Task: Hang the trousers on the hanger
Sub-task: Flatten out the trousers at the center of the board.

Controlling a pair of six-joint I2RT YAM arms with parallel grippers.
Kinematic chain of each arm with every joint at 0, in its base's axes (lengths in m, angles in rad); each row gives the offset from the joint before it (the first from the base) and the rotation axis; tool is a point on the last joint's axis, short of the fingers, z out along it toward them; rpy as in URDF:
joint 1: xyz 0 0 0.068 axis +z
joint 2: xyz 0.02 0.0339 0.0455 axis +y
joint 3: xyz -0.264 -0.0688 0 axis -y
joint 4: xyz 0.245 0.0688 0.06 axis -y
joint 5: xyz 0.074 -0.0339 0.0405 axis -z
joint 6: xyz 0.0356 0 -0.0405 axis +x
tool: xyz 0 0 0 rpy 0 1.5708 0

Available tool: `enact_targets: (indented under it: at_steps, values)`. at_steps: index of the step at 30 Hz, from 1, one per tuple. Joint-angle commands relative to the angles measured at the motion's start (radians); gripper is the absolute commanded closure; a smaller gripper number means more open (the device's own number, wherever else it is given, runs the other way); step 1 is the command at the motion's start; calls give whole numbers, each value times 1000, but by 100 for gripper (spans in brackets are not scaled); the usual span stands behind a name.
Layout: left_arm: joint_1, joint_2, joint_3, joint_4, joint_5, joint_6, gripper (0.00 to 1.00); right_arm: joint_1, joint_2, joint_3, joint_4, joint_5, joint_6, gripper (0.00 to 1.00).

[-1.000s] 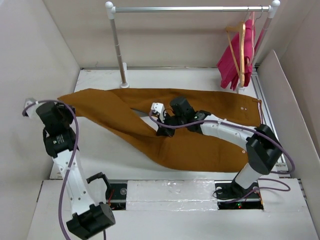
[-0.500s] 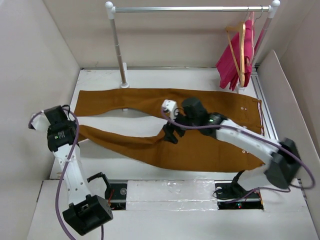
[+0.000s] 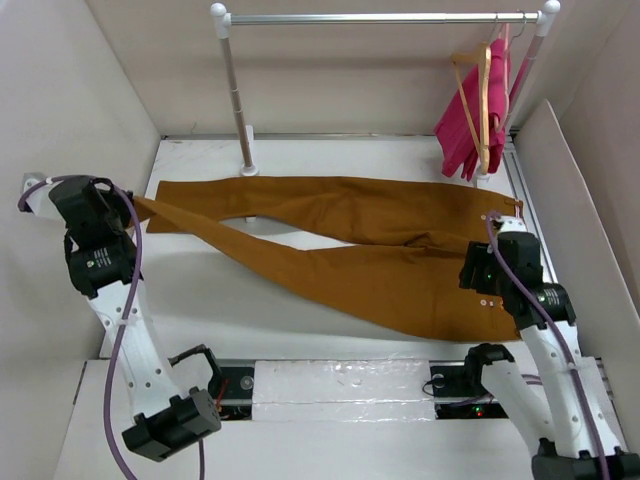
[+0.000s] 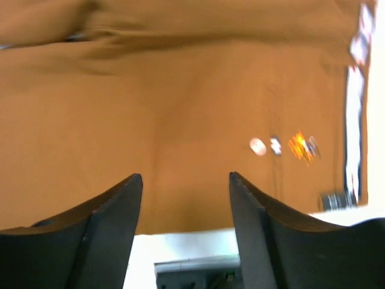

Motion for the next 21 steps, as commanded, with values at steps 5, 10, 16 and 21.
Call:
enact_targets:
  at_steps: [5,10,16,21]
  values:
    - [-77,50,-82,163,67,-26,100,-193,189,6,-80,164,143,33]
    - [-133,60,-121,159,42,4,100,-408,378,-50,98,228,135,32]
    - [-143,90,-90,157,21,2,100,-526,620,-34,222,223,79,27]
    - [-143,80,-102,151,-47,24,100,-667,780,14,356,55,-47,29]
